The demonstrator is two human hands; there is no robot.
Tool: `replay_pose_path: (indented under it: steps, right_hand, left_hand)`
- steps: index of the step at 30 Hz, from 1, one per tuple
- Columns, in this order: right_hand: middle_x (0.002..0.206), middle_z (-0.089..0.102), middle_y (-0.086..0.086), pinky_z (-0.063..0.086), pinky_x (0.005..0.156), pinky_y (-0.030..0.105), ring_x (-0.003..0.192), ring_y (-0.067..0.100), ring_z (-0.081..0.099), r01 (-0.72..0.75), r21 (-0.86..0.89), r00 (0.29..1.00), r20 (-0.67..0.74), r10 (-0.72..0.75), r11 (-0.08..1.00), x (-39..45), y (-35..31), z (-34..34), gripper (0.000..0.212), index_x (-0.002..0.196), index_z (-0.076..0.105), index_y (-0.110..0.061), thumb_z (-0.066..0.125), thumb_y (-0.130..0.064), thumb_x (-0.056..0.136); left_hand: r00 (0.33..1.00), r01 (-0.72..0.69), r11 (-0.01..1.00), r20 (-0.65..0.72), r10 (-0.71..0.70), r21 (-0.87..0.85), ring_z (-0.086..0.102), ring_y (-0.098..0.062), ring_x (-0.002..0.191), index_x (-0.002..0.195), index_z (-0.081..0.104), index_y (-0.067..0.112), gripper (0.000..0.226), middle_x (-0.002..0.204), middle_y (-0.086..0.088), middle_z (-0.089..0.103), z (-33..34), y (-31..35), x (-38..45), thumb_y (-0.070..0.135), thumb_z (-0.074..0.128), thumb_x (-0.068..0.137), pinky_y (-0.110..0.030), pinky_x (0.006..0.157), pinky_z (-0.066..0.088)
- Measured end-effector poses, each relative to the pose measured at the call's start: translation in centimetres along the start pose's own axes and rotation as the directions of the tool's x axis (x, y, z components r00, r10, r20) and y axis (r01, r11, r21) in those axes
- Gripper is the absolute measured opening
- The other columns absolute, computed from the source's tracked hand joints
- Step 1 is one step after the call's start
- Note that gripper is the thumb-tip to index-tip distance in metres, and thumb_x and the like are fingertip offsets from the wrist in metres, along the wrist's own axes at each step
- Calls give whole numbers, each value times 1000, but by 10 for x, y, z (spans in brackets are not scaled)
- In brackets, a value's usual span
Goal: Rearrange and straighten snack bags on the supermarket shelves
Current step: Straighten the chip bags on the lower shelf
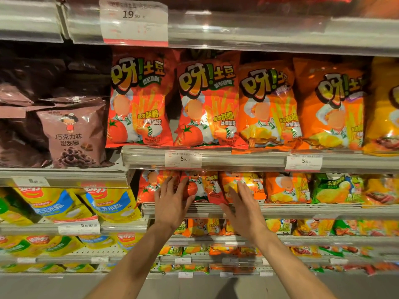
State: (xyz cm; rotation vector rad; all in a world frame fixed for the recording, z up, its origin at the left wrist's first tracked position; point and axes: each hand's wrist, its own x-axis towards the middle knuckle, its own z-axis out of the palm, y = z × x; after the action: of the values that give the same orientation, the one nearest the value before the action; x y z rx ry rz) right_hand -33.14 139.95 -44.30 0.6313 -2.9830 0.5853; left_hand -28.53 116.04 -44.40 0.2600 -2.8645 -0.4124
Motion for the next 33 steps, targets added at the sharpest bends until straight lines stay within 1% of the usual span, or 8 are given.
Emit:
replay_pose_path:
  steps: [4, 7, 10, 19, 24, 27, 30, 33]
  right_hand:
    - [159, 38, 3, 27, 123, 45, 149, 25, 32, 29, 139, 1000, -10, -28, 990, -1, 7, -8, 51, 148, 49, -18, 51, -41, 103]
    - [170, 12, 5, 9, 128, 47, 158, 29, 5, -45, -33, 999, -21, 45, 998, 7, 19, -17, 55, 159, 32, -23, 36, -43, 108]
    - [171, -11, 4, 1, 128, 45, 157, 28, -11, -43, -156, 994, 91, 58, 987, 9, 24, -15, 60, 163, 15, -28, 24, -50, 108]
    - [170, -19, 1, -3, 128, 43, 156, 24, -19, -65, -98, 990, 115, 77, 993, 1, 25, -5, 66, 163, 11, -29, 34, -53, 106]
    - [171, 6, 4, 8, 127, 40, 158, 23, 0, -94, 191, 996, 31, 90, 977, -6, 19, -23, 57, 155, 41, -20, 56, -37, 103]
    - [167, 25, 2, 16, 127, 37, 156, 20, 16, -182, 354, 980, -10, 198, 917, -16, 9, -31, 50, 148, 51, -18, 61, -34, 101]
    - [152, 46, 0, 35, 119, 41, 143, 20, 41, -257, 562, 943, -34, 332, 786, -31, -2, -35, 42, 139, 58, -19, 63, -35, 100]
    - [122, 66, -5, 50, 94, 24, 120, 17, 61, -326, 757, 885, 33, 464, 567, -50, -13, -35, 33, 130, 63, -20, 66, -29, 98]
  left_hand:
    - [999, 34, 998, 19, -35, 59, 21, -32, 152, 157, 36, 30, 64, 160, -11, 36, 1, 6, 3, 59, 46, 100, -52, 114, 27]
    - [1000, 7, 998, -19, -6, 67, 33, -38, 148, 154, 44, 24, 63, 156, -16, 42, 0, 11, 1, 50, 58, 98, -56, 110, 34]
    - [999, -6, 998, -46, 9, 63, 33, -39, 149, 155, 43, 23, 64, 158, -18, 41, 4, 11, -3, 48, 59, 98, -57, 112, 33]
    - [993, 110, 992, 34, -112, 62, 9, -29, 156, 162, 20, 33, 68, 167, -9, 22, 13, 21, 7, 59, 40, 102, -49, 122, 15]
    - [997, 28, 994, 71, -21, -103, 8, -27, 157, 161, 27, 29, 67, 167, -5, 24, -4, 9, 1, 51, 49, 102, -47, 125, 15]
    - [1000, 8, 958, 31, 1, -288, 27, -29, 150, 154, 42, 19, 59, 158, -8, 40, -17, 1, -7, 38, 59, 101, -45, 123, 25]
    - [1000, 23, 882, -4, -28, -471, 52, -16, 128, 147, 49, 21, 51, 136, 5, 58, -24, -3, -20, 30, 64, 99, -38, 110, 43]
    - [991, 132, 711, 83, -103, -690, 62, 12, 101, 133, 52, 38, 36, 115, 25, 64, -32, -2, -35, 30, 64, 100, -22, 89, 55]
